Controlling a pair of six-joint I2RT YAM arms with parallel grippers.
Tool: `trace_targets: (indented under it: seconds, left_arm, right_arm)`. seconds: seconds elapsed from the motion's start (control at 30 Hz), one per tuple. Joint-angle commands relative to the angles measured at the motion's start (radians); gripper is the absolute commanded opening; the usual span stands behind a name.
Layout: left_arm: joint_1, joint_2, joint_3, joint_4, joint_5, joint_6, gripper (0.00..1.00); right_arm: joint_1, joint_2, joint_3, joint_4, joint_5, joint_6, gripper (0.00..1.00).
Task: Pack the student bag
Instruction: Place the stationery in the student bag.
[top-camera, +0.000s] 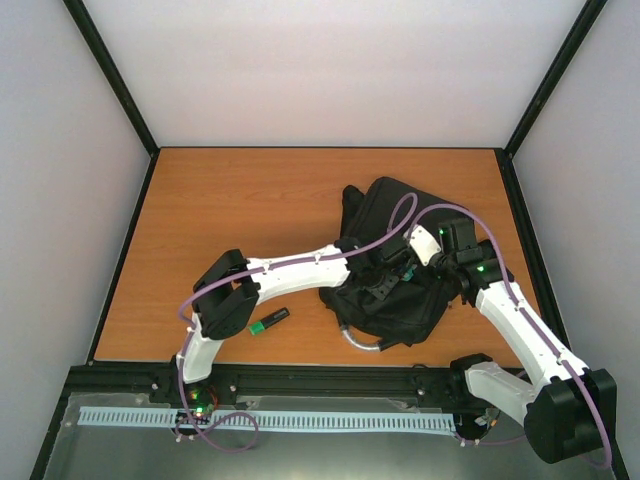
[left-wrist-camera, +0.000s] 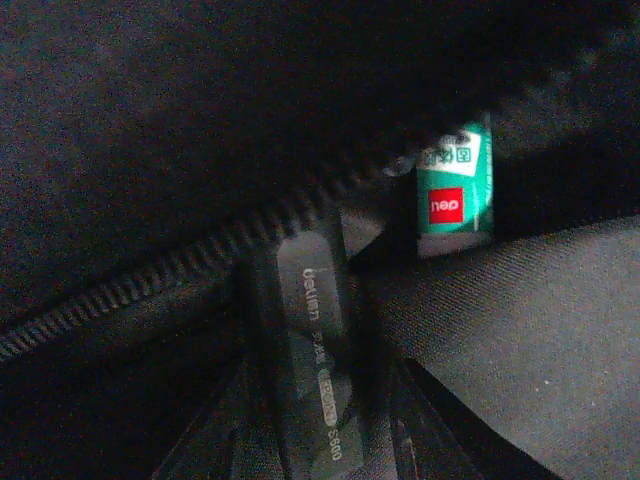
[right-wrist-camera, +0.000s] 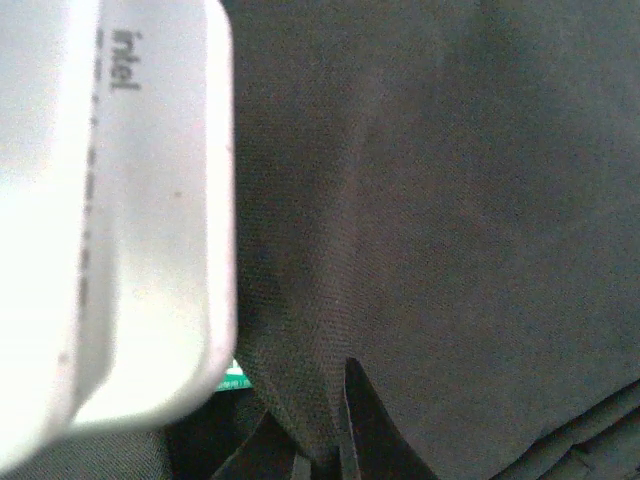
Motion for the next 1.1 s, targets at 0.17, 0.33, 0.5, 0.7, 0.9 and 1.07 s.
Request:
trace_targets:
  seconds: [0.17,0.33,0.5,0.7,0.9,1.07]
  left_arm:
    - [-0.015,-0.199,-0.188,0.113,0.011,-0.056,0.49]
    - [-0.024,-0.326,-0.34,0.14,0.021,-0.104,0.44]
    - [-0.024,-0.372,-0.442,0.213,0.072,-0.099,0.11]
    - [-0.024,-0.335,-0.46,0.333,0.116,-0.098,0.01]
    - [-0.022,-0.248,-0.419,0.379,0.074,-0.083,0.01]
    - [0.0,-0.206,-0.389,0.422,0.004,-0.071,0.01]
  right_arm:
    - [0.02,0.0,0.029,0.023,-0.04,-0.042,0.03]
    - [0.02,0.001,0.029,0.023,-0.045,-0.043,0.03]
    - [0.02,0.0,0.029,0.022,-0.046,-0.045,0.03]
    - [0.02,-0.004,0.029,0.02,-0.047,-0.044,0.03]
    - [0.021,-0.006,0.028,0.018,-0.05,-0.045,0.03]
    - [0.021,-0.006,0.027,0.018,-0.048,-0.045,0.03]
